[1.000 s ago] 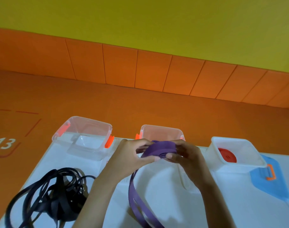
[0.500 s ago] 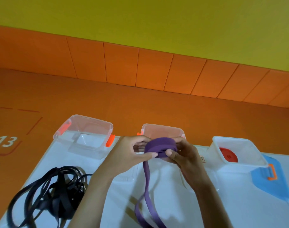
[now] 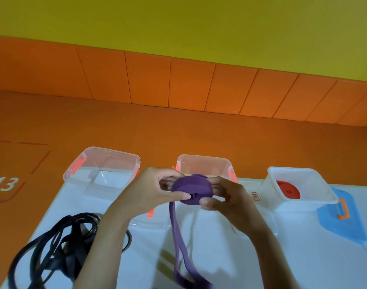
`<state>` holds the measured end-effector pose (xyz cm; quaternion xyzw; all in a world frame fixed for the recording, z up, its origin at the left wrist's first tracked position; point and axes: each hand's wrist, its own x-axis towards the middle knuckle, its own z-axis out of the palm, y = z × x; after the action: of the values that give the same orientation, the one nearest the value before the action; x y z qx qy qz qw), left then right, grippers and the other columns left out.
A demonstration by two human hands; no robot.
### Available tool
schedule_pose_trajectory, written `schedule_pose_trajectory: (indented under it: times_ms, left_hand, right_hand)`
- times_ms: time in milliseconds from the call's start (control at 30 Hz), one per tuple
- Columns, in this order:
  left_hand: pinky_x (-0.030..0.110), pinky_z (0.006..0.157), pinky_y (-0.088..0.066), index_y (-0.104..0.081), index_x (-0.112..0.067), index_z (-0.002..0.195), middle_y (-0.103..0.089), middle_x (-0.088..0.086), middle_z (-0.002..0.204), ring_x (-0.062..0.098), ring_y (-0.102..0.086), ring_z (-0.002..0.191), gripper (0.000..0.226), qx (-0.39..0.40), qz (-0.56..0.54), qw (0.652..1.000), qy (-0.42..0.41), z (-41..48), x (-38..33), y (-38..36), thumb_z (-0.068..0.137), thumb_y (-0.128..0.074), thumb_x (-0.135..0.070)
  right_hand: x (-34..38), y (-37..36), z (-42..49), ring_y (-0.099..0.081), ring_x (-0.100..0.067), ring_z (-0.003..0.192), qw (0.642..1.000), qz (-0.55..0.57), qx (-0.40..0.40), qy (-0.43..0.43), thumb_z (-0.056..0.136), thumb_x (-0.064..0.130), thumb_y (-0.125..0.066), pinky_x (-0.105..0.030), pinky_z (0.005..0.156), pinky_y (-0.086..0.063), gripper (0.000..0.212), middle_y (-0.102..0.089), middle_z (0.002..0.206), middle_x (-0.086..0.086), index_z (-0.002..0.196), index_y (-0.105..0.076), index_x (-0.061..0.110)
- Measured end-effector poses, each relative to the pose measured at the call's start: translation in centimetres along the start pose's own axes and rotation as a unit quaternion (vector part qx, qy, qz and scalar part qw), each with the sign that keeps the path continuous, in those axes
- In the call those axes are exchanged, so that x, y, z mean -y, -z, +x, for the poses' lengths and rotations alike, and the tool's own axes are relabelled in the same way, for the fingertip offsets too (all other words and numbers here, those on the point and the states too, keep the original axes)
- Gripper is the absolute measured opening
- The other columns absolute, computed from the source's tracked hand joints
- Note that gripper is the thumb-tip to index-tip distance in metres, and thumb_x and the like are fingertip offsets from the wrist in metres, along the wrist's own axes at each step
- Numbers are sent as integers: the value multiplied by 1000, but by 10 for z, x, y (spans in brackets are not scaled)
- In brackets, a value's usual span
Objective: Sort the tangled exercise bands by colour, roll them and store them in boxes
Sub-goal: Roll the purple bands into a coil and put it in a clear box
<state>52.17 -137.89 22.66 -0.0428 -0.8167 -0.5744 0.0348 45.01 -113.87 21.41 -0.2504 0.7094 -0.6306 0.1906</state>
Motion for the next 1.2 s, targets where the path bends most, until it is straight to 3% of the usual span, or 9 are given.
schedule_pose_trajectory:
  times_ms: [133, 267, 367, 467, 533, 633, 833, 1000, 1200]
  left_hand:
    - [15, 72, -54, -80, -32, 101, -79, -13, 86, 1, -69, 75, 24, 0, -17, 1000, -14, 4, -1, -10, 81, -93, -27]
    - [19, 73, -58, -80, -31, 98, -77, -17, 81, 2, -69, 74, 21, 9, 3, 1000, -7, 9, -2, -8, 82, -92, -25]
    - [38, 88, -62, -80, -29, 98, -80, -14, 91, 11, -76, 88, 19, 32, 92, 995, 13, 10, -2, -9, 82, -90, -25]
    - [33, 88, -62, -80, -28, 100, -79, -14, 93, 10, -76, 90, 20, 32, 81, 996, 5, 10, -3, -13, 84, -90, -23]
    - [23, 85, -60, -79, -30, 101, -78, -17, 89, 6, -74, 85, 23, 4, 40, 999, 1, 11, -3, -14, 83, -91, -22]
    - [21, 71, -56, -79, -35, 94, -68, -20, 71, 1, -61, 68, 19, -31, 41, 999, 9, 11, -1, -11, 81, -92, -29]
    - [27, 88, -62, -74, -45, 94, -79, -22, 94, 4, -76, 92, 28, -5, 87, 996, 15, 12, 4, -15, 80, -93, -29]
    - [17, 93, -58, -81, -27, 113, -81, -15, 110, 6, -77, 106, 35, -71, -50, 996, -5, 13, 7, -19, 80, -94, -25]
    - [24, 97, -59, -80, -28, 112, -81, -16, 109, 5, -77, 106, 33, -48, -46, 998, 12, 19, 9, -21, 82, -93, -23]
  right_hand:
    - [2, 12, 0, -75, -16, 103, 998, -46, -40, 28, 77, 41, -83, -28, 78, -63, 31, -79, 105, 5, 107, -74, 39]
    - [-8, 8, -1, -75, -22, 101, 998, 47, -42, 24, 82, 30, -86, -31, 82, -61, 30, -79, 107, -4, 110, -76, 25]
    - [-15, 6, 2, -71, -9, 108, 996, -83, -22, 7, 83, 23, -88, -22, 89, -56, 38, -77, 112, 13, 117, -73, 31]
    - [-6, 14, 9, -71, -7, 104, 987, -157, -24, 39, 81, 38, -87, -15, 81, -55, 30, -77, 104, 18, 109, -75, 41]
    - [-1, 16, 10, -74, -15, 99, 996, -61, -43, 39, 79, 40, -85, -20, 77, -58, 28, -78, 101, 6, 106, -76, 37]
    - [-2, 11, 13, -75, -25, 100, 995, 88, -34, 29, 86, 19, -81, -30, 78, -61, 21, -78, 105, -9, 107, -76, 21]
    - [-8, 16, 21, -72, -11, 106, 993, -113, -9, 45, 80, 33, -87, -18, 82, -57, 29, -78, 107, 12, 106, -74, 37]
    - [-20, 21, 19, -74, -27, 101, 985, 153, -59, 52, 83, 37, -86, -33, 77, -61, 33, -75, 107, -7, 107, -74, 18]
    - [-31, 21, 24, -71, -34, 102, 981, 186, -42, 20, 79, 33, -92, -40, 83, -60, 38, -72, 108, -16, 105, -72, 13]
